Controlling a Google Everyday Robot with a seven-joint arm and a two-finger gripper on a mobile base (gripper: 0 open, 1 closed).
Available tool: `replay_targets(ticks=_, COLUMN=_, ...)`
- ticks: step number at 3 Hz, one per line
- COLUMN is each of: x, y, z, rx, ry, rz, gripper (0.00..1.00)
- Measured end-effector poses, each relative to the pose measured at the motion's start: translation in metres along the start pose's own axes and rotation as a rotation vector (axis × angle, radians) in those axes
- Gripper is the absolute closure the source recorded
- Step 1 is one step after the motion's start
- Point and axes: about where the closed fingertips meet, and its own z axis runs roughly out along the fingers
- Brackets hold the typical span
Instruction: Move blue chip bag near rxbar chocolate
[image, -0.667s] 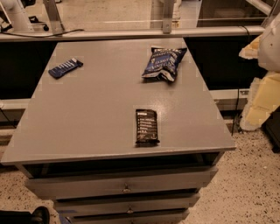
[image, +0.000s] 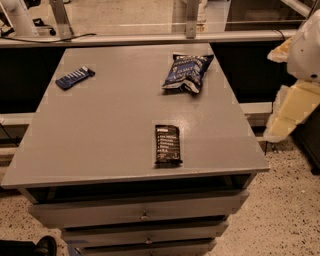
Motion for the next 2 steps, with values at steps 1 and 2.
replay_targets(ticks=1, x=-0.02, y=-0.034, z=0.028, rx=0.091, ry=-0.078, rz=0.001, gripper=0.0)
replay_targets(ticks=2, x=-0.044, y=-0.076, z=0.057, rx=0.175, ry=-0.173, rz=0.034, gripper=0.0)
